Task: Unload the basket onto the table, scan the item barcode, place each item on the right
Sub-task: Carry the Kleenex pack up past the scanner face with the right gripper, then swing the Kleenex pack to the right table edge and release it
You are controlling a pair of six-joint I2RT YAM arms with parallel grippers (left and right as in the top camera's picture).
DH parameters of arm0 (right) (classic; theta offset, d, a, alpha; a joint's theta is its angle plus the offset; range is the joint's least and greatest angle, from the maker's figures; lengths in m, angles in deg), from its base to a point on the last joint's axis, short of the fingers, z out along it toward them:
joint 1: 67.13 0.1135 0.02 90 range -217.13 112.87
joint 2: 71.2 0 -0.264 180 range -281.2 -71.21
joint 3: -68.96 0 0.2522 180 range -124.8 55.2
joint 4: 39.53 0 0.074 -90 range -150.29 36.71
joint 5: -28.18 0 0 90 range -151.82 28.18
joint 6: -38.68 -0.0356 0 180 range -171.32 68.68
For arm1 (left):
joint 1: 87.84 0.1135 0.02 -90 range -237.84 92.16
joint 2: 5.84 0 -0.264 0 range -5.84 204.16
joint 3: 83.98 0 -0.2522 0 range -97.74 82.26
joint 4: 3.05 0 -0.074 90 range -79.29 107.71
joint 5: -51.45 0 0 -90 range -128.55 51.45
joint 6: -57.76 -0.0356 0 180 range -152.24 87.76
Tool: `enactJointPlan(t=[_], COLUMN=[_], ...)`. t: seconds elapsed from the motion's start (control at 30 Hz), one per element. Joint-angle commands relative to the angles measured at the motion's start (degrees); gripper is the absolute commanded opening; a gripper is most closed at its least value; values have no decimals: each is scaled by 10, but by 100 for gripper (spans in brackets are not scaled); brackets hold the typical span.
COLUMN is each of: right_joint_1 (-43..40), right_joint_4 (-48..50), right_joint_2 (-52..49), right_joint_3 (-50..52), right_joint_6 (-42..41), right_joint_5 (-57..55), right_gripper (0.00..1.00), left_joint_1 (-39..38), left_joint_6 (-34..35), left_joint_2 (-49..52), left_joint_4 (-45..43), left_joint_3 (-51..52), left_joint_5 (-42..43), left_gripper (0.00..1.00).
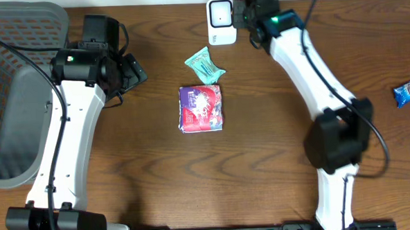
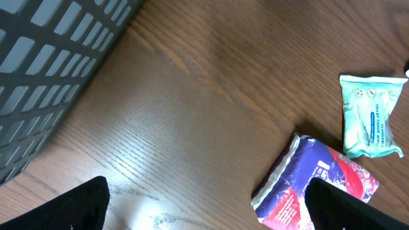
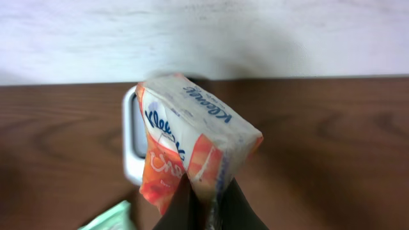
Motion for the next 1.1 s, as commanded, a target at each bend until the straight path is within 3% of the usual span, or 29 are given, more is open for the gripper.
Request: enactJointPlan(t=[0.0, 0.17, 0.23, 0.37, 0.57, 0.8, 1.07], right_joint_1=[12, 42, 54, 67, 53, -42, -221], right_joint_4=[0, 50, 66, 65, 40, -178, -381], right_joint_2=[-75, -128, -136, -141, -139, -129, -129], right_joint_3=[-71, -114, -114, -114, -135, -223, -225], right_joint_6=[87, 240, 272, 303, 231, 112, -21], right_joint_5=[-43, -129, -185, -192, -280, -305, -289], right_gripper=[1, 1, 1, 1, 1, 1, 1], left_joint_1=[2, 2, 2, 2, 2, 2, 2], left_joint_6=[5, 5, 5, 5, 5, 5, 5], left_joint_2=[0, 0, 0, 0, 0, 0, 0], left_joint_4=[3, 3, 3, 3, 3, 3, 3], left_joint_3=[-2, -2, -2, -2, -2, -2, -2], left_joint_5=[-7, -7, -7, -7, -7, -7, -7], left_gripper=[98, 98, 98, 98, 98, 98, 98])
